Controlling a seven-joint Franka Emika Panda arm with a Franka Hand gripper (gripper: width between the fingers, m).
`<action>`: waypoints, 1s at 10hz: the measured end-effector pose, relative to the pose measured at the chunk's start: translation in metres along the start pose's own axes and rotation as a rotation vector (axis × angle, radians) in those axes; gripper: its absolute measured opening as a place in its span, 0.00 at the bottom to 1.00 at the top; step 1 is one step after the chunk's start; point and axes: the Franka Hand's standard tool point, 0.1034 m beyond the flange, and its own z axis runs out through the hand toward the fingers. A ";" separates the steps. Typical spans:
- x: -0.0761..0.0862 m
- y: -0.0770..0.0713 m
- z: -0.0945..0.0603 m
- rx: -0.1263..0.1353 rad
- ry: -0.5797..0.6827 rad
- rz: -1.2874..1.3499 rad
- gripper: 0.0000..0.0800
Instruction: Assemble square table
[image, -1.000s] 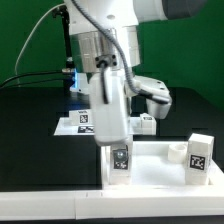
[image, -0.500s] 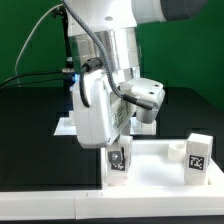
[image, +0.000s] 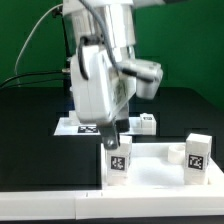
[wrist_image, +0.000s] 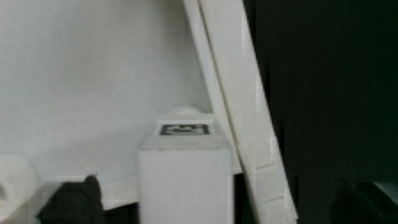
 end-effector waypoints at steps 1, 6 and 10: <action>0.001 0.000 0.003 0.001 0.001 0.000 0.81; -0.016 0.027 -0.003 -0.016 -0.009 -0.016 0.81; -0.014 0.059 0.007 -0.045 0.004 -0.022 0.81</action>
Offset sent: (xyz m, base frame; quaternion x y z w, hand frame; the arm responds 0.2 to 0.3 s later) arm 0.0000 0.0000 0.0000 0.0000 0.0000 0.0000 1.0000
